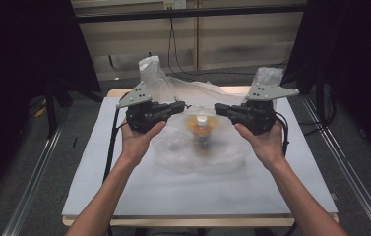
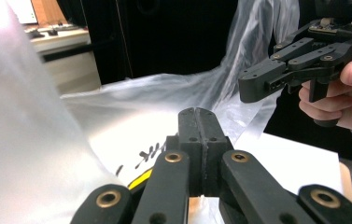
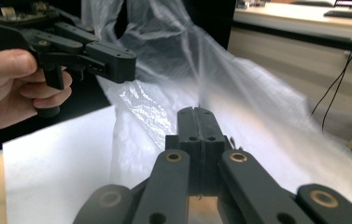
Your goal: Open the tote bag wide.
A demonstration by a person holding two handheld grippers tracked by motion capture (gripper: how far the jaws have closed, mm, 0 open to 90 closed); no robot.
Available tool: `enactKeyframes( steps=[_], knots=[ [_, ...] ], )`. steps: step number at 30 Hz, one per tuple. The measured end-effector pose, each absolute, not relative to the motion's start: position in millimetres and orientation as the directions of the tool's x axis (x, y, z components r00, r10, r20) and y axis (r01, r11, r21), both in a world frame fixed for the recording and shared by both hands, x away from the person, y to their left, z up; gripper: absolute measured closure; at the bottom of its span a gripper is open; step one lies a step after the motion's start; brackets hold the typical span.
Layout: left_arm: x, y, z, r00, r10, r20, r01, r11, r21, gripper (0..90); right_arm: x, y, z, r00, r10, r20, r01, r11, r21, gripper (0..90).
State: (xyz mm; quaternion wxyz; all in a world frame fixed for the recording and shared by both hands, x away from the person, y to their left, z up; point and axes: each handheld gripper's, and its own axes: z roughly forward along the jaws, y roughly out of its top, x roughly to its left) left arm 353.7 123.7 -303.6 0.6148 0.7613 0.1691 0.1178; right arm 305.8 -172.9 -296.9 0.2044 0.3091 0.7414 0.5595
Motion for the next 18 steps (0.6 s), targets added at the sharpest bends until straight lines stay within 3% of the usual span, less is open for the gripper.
enactKeyframes(
  steps=[9, 18],
  knots=[
    [373.2, 113.7, -328.9, 0.909, 0.411, -0.065, 0.165, -0.213, 0.963, 90.0, 328.6, -168.5, -327.0, -0.716, 0.693, 0.085, 0.288, 0.183, 0.940, 90.0],
    [386.6, 103.6, -347.2, 0.910, 0.407, -0.084, 0.203, -0.259, 0.944, 90.0, 337.6, -172.8, -334.4, -0.721, 0.684, 0.111, 0.293, 0.156, 0.943, 90.0]
  ],
)
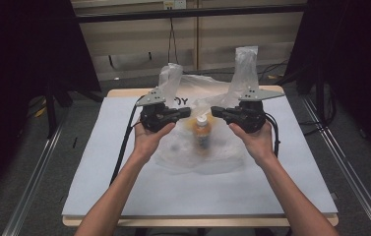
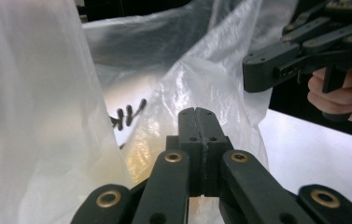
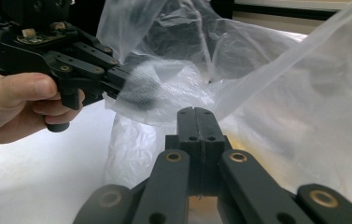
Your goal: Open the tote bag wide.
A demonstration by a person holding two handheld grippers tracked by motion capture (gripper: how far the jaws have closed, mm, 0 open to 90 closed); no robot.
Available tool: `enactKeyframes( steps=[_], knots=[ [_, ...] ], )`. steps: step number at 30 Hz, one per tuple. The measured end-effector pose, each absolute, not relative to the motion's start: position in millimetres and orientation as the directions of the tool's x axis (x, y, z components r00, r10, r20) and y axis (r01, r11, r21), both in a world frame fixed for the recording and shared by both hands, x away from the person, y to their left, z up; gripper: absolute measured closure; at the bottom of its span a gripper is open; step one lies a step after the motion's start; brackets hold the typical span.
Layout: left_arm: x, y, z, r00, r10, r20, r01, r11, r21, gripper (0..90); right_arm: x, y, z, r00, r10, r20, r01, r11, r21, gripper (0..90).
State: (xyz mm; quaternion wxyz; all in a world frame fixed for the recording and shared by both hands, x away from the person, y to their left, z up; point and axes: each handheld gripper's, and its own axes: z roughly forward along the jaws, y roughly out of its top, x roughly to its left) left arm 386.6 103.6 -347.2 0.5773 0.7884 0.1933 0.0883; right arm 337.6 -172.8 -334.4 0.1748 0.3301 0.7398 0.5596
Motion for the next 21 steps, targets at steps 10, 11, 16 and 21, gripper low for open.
enactKeyframes(
  steps=[10, 11, 16, 21],
  knots=[
    [388.9, 99.0, -381.1, 0.907, 0.407, -0.108, 0.248, -0.310, 0.918, 90.0, 344.7, -183.6, -361.6, -0.696, 0.706, 0.131, 0.335, 0.158, 0.929, 90.0],
    [389.3, 99.2, -384.1, 0.907, 0.405, -0.112, 0.255, -0.319, 0.913, 90.0, 346.2, -185.3, -365.9, -0.691, 0.710, 0.138, 0.342, 0.152, 0.927, 90.0],
    [388.3, 98.5, -399.4, 0.905, 0.410, -0.113, 0.271, -0.353, 0.896, 90.0, 353.1, -190.7, -390.1, -0.671, 0.725, 0.155, 0.384, 0.162, 0.909, 90.0],
    [389.2, 102.4, -413.3, 0.898, 0.418, -0.137, 0.299, -0.350, 0.888, 90.0, 357.1, -187.7, -416.2, -0.669, 0.725, 0.163, 0.429, 0.197, 0.882, 90.0]
  ],
)
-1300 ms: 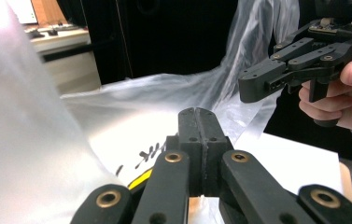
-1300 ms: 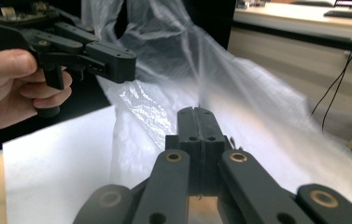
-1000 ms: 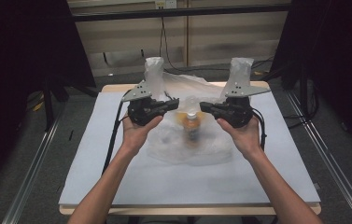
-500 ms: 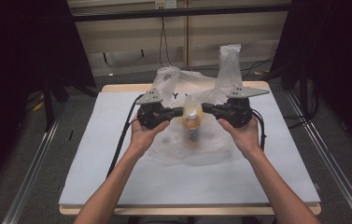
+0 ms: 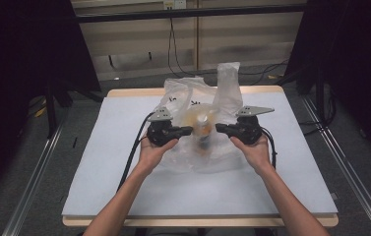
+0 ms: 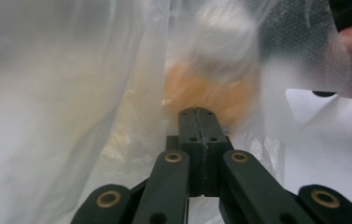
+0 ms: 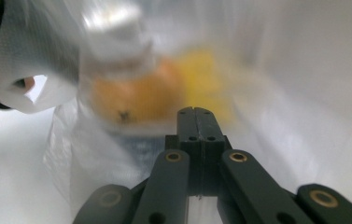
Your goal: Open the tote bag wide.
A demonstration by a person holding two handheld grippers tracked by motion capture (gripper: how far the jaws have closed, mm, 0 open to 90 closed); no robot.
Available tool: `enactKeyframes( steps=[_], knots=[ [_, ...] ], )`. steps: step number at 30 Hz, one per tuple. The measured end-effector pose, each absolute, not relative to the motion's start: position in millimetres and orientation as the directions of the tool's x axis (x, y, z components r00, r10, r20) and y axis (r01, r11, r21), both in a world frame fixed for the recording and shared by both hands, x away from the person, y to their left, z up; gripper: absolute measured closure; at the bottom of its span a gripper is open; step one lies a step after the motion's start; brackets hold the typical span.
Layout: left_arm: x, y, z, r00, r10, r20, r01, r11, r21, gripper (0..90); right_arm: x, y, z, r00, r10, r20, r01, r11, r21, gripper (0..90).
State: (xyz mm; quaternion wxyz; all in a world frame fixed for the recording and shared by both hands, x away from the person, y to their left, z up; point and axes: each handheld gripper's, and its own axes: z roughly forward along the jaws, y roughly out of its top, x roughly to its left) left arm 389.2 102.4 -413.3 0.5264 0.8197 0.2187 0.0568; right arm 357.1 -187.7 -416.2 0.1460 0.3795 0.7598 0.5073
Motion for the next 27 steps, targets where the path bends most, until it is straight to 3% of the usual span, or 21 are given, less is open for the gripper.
enactKeyframes(
  steps=[20, 23, 26, 27],
  knots=[
    [376.5, 71.0, -475.0, 0.917, 0.369, -0.150, 0.335, -0.510, 0.792, 90.0, 347.7, -162.1, -484.4, -0.705, 0.689, 0.166, 0.535, 0.364, 0.763, 90.0],
    [375.9, 68.0, -484.4, 0.918, 0.368, -0.151, 0.339, -0.528, 0.778, 90.0, 347.4, -158.8, -489.5, -0.714, 0.690, 0.121, 0.530, 0.419, 0.738, 90.0],
    [375.3, 68.9, -490.5, 0.915, 0.372, -0.155, 0.348, -0.534, 0.771, 90.0, 346.1, -160.3, -490.3, -0.696, 0.696, 0.178, 0.566, 0.379, 0.732, 90.0],
    [374.7, 69.1, -488.5, 0.915, 0.377, -0.142, 0.346, -0.553, 0.758, 90.0, 349.9, -162.5, -492.0, -0.716, 0.683, 0.144, 0.524, 0.390, 0.757, 90.0]
  ],
)
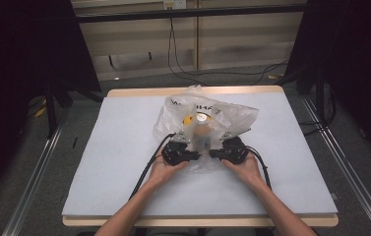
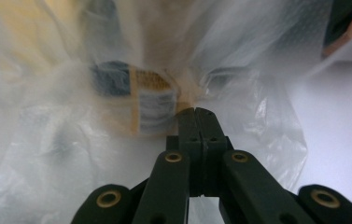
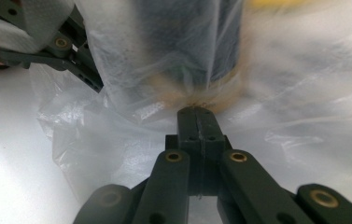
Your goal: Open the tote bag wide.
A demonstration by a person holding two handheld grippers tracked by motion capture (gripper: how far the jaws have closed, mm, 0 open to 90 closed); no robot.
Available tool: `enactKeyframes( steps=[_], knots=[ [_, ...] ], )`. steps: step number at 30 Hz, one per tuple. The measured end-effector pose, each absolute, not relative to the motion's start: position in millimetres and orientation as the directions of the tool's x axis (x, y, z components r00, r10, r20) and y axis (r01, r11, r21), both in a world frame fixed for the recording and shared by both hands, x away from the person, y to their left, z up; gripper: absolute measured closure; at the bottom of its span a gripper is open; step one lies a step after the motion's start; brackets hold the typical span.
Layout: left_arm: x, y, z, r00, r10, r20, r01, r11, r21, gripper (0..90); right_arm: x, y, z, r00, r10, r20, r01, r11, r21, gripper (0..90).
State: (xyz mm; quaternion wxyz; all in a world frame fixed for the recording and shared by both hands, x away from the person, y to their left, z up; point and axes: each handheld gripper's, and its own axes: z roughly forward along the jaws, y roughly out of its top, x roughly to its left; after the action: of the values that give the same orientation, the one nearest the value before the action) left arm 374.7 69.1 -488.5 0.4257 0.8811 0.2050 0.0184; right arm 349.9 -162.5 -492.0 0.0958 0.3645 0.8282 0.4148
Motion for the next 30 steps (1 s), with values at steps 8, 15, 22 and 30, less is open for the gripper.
enactKeyframes(
  steps=[8, 15, 22, 30],
  knots=[
    [372.1, 78.3, -484.3, 0.910, 0.382, -0.161, 0.360, -0.534, 0.765, 90.0, 336.9, -166.8, -474.7, -0.723, 0.667, 0.179, 0.509, 0.339, 0.791, 90.0],
    [360.4, 104.8, -451.6, 0.914, 0.378, -0.149, 0.328, -0.471, 0.819, 90.0, 313.3, -186.1, -440.9, -0.726, 0.665, 0.175, 0.453, 0.270, 0.850, 90.0],
    [357.1, 125.8, -431.3, 0.906, 0.396, -0.150, 0.316, -0.397, 0.862, 90.0, 299.5, -209.6, -413.1, -0.716, 0.676, 0.177, 0.404, 0.193, 0.894, 90.0],
    [346.3, 137.8, -422.2, 0.911, 0.384, -0.149, 0.298, -0.362, 0.883, 90.0, 283.2, -230.1, -397.5, -0.706, 0.691, 0.154, 0.363, 0.167, 0.917, 90.0]
  ],
)
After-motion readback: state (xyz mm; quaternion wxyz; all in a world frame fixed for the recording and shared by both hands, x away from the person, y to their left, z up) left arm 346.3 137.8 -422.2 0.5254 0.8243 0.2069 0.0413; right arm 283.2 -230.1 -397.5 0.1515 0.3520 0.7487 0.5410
